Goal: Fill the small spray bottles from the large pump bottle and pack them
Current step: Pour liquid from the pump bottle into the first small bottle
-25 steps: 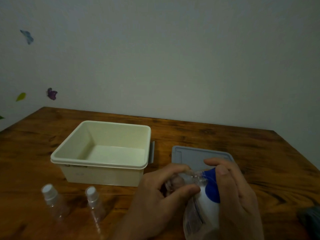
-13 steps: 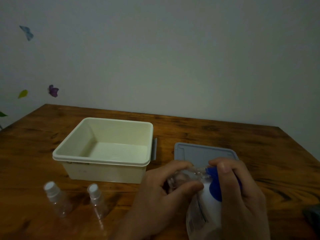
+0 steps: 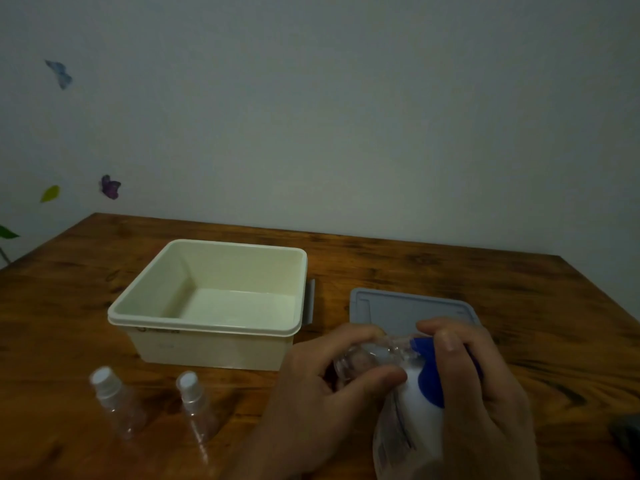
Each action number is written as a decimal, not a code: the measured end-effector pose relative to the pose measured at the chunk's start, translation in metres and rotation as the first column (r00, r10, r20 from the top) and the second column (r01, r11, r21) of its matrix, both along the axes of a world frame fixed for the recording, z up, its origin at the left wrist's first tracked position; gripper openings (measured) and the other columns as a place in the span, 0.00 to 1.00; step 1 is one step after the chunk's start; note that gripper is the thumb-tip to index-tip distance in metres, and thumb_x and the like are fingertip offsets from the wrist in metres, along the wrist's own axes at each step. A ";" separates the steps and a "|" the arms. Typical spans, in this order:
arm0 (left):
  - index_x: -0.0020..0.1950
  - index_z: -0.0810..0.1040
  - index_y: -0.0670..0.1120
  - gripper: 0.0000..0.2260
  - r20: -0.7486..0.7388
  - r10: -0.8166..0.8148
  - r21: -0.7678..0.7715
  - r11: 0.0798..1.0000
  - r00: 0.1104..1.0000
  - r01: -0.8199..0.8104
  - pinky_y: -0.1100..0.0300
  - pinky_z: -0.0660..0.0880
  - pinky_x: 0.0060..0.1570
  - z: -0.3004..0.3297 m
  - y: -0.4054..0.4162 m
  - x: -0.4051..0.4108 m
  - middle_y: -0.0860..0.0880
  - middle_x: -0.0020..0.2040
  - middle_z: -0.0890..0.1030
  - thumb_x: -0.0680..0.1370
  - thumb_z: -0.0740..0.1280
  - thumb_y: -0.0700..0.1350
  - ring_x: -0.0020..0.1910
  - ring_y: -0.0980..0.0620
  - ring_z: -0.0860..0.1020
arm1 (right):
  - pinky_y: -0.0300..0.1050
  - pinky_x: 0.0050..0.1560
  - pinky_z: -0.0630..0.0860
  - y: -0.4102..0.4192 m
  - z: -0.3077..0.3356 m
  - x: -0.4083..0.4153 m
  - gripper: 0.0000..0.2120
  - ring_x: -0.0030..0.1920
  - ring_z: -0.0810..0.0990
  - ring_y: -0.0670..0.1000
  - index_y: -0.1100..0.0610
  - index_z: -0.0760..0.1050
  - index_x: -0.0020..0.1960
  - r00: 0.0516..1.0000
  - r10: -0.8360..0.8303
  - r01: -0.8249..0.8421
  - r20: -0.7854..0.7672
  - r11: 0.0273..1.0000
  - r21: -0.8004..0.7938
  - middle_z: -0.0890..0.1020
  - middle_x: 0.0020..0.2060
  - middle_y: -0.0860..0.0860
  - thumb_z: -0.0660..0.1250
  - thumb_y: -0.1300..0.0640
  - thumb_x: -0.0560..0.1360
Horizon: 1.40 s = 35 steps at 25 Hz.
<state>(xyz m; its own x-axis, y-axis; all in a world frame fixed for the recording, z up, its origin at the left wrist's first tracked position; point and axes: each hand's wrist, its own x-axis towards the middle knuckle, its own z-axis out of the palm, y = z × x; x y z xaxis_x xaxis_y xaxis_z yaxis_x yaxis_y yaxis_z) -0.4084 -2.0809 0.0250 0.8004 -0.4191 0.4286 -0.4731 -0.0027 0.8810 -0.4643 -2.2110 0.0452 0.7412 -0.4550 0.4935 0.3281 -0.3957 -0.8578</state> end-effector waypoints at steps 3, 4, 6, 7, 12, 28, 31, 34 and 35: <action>0.51 0.80 0.57 0.10 0.012 -0.025 -0.003 1.000 1.000 0.025 0.72 0.74 0.40 0.000 0.001 0.001 0.59 0.45 0.83 0.70 0.71 0.52 0.43 0.59 0.81 | 0.23 0.35 0.71 -0.002 0.000 0.001 0.15 0.40 0.79 0.37 0.41 0.75 0.45 1.000 0.018 -0.018 0.012 1.000 0.018 0.80 0.43 0.34 0.59 0.36 0.66; 0.51 0.81 0.56 0.10 0.019 -0.031 0.008 0.999 0.999 0.031 0.72 0.73 0.40 0.000 0.001 0.001 0.60 0.45 0.83 0.70 0.71 0.52 0.43 0.60 0.81 | 0.24 0.35 0.72 -0.003 -0.001 0.001 0.12 0.40 0.79 0.38 0.43 0.76 0.44 0.999 0.037 -0.037 0.015 0.999 0.015 0.81 0.42 0.35 0.58 0.40 0.67; 0.50 0.81 0.57 0.09 0.036 -0.030 0.016 0.999 0.999 0.029 0.74 0.72 0.39 0.001 0.002 0.001 0.61 0.44 0.82 0.70 0.71 0.52 0.42 0.61 0.81 | 0.26 0.37 0.73 -0.003 -0.003 0.001 0.12 0.40 0.80 0.39 0.44 0.76 0.43 0.999 0.050 -0.050 0.013 0.999 -0.020 0.82 0.42 0.37 0.55 0.44 0.69; 0.50 0.81 0.58 0.10 0.037 -0.023 0.013 1.000 0.999 0.023 0.74 0.72 0.39 0.001 0.002 0.000 0.61 0.44 0.82 0.70 0.71 0.53 0.43 0.61 0.81 | 0.26 0.37 0.73 -0.003 -0.003 0.001 0.12 0.41 0.80 0.39 0.44 0.76 0.43 0.999 0.038 -0.038 0.013 0.999 -0.025 0.82 0.42 0.36 0.55 0.44 0.69; 0.51 0.80 0.61 0.11 0.047 0.015 -0.028 1.000 0.999 -0.014 0.71 0.75 0.41 0.002 0.000 0.000 0.61 0.45 0.83 0.69 0.71 0.53 0.43 0.60 0.82 | 0.24 0.35 0.71 -0.001 0.000 -0.001 0.14 0.40 0.78 0.37 0.41 0.74 0.45 1.000 -0.001 0.001 -0.001 1.000 -0.011 0.79 0.43 0.35 0.58 0.37 0.66; 0.52 0.80 0.59 0.11 0.038 -0.051 -0.005 0.999 0.998 0.051 0.71 0.75 0.42 0.003 0.001 0.001 0.59 0.47 0.83 0.70 0.71 0.51 0.46 0.58 0.81 | 0.27 0.42 0.73 -0.010 0.003 0.003 0.16 0.44 0.80 0.40 0.42 0.79 0.44 0.987 0.139 -0.142 -0.082 0.990 -0.026 0.82 0.44 0.37 0.54 0.41 0.68; 0.51 0.81 0.57 0.10 0.045 -0.045 -0.002 0.999 0.998 0.046 0.71 0.74 0.42 0.004 0.002 0.001 0.59 0.46 0.83 0.70 0.71 0.50 0.44 0.59 0.81 | 0.25 0.45 0.72 -0.008 -0.001 0.002 0.15 0.49 0.79 0.37 0.42 0.78 0.45 0.991 0.104 -0.109 -0.080 0.993 -0.050 0.81 0.48 0.34 0.55 0.39 0.69; 0.52 0.80 0.59 0.11 0.069 -0.030 -0.008 1.000 0.997 0.030 0.71 0.75 0.43 0.005 0.001 0.001 0.60 0.47 0.83 0.70 0.71 0.50 0.46 0.60 0.81 | 0.26 0.42 0.73 -0.007 -0.001 0.001 0.20 0.45 0.81 0.38 0.44 0.79 0.47 0.992 0.114 -0.117 -0.052 0.992 -0.053 0.82 0.46 0.37 0.56 0.34 0.70; 0.51 0.80 0.61 0.12 0.074 -0.022 -0.024 0.999 0.997 0.024 0.72 0.74 0.43 0.005 0.001 0.000 0.62 0.47 0.83 0.70 0.71 0.50 0.46 0.61 0.81 | 0.26 0.39 0.73 -0.007 0.000 0.001 0.18 0.43 0.81 0.38 0.45 0.79 0.47 0.993 0.110 -0.111 -0.050 0.994 -0.025 0.83 0.44 0.38 0.56 0.36 0.70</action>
<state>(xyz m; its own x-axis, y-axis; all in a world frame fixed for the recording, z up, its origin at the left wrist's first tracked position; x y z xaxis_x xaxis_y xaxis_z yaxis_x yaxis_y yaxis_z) -0.4080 -2.0801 0.0299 0.7565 -0.4257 0.4966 -0.5364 0.0308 0.8434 -0.4630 -2.2177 0.0450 0.8093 -0.3558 0.4673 0.3298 -0.3832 -0.8628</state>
